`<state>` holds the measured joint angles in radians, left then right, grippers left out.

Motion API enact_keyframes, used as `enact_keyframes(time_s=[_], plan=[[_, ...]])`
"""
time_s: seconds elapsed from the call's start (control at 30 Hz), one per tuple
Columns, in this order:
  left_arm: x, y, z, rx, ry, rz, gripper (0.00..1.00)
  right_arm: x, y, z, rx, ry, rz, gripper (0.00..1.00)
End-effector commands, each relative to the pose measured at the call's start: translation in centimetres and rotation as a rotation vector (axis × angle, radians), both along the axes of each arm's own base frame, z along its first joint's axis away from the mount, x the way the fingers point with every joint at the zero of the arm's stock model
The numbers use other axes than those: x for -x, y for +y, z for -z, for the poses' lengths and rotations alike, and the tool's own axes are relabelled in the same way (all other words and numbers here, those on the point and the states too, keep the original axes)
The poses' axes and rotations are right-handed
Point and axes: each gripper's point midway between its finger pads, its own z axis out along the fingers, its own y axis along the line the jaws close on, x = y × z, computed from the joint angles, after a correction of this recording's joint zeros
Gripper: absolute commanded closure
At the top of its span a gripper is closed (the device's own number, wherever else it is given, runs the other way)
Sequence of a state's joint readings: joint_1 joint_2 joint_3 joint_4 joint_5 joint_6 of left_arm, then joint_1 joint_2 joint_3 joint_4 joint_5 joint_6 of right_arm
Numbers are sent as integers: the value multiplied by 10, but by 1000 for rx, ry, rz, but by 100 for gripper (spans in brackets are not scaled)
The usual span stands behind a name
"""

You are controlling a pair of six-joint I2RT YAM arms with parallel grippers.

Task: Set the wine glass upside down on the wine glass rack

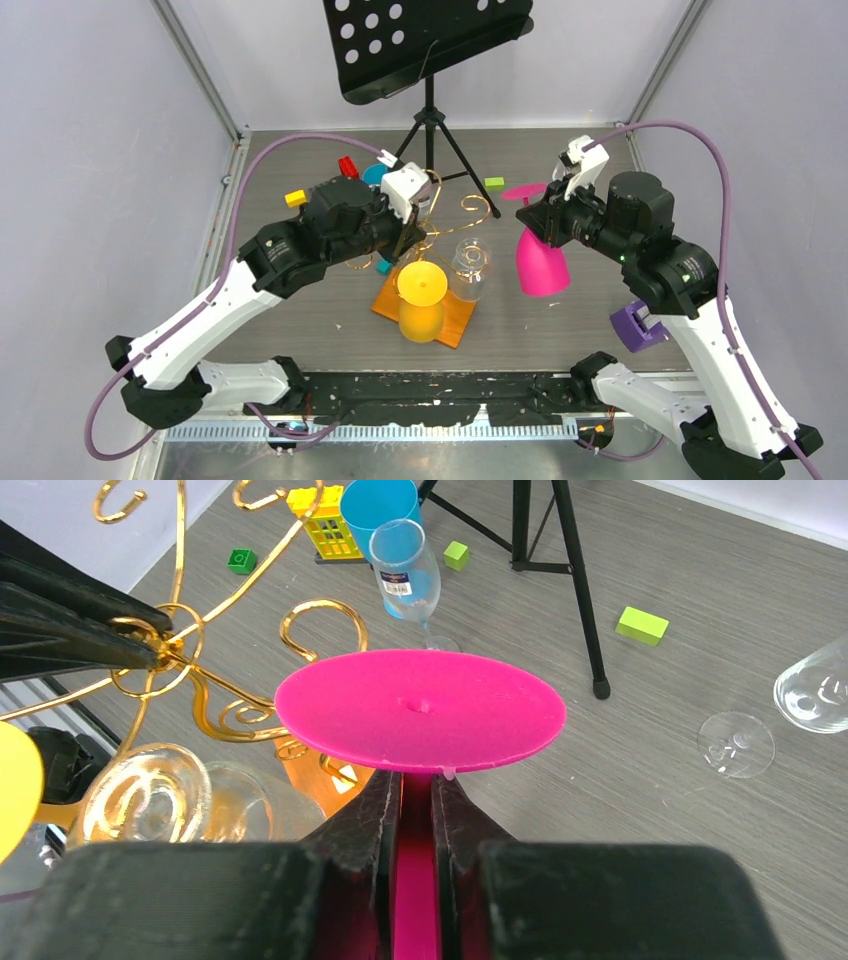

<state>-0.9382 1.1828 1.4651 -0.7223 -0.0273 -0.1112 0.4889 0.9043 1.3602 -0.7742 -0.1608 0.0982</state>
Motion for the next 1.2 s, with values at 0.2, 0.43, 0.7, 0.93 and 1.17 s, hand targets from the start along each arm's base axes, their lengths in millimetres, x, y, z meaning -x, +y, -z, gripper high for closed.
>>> enact_keyframes(time_s=[0.2, 0.43, 0.7, 0.93, 1.17], plan=[[-12, 16, -42, 74, -279, 144, 100, -16, 0, 1, -4, -83, 25, 95], [-6, 0, -35, 36, -307, 335, 100, -20, 2, 14, 11, -75, 12, 95], [-6, -8, -38, 63, -363, 484, 100, -21, 4, 19, -9, -107, -11, 95], [-17, -6, -55, 175, -364, 519, 100, -23, 3, 23, -6, -96, -7, 95], [-22, -13, -52, 209, -270, 538, 88, -24, 0, 25, -5, -92, 0, 95]])
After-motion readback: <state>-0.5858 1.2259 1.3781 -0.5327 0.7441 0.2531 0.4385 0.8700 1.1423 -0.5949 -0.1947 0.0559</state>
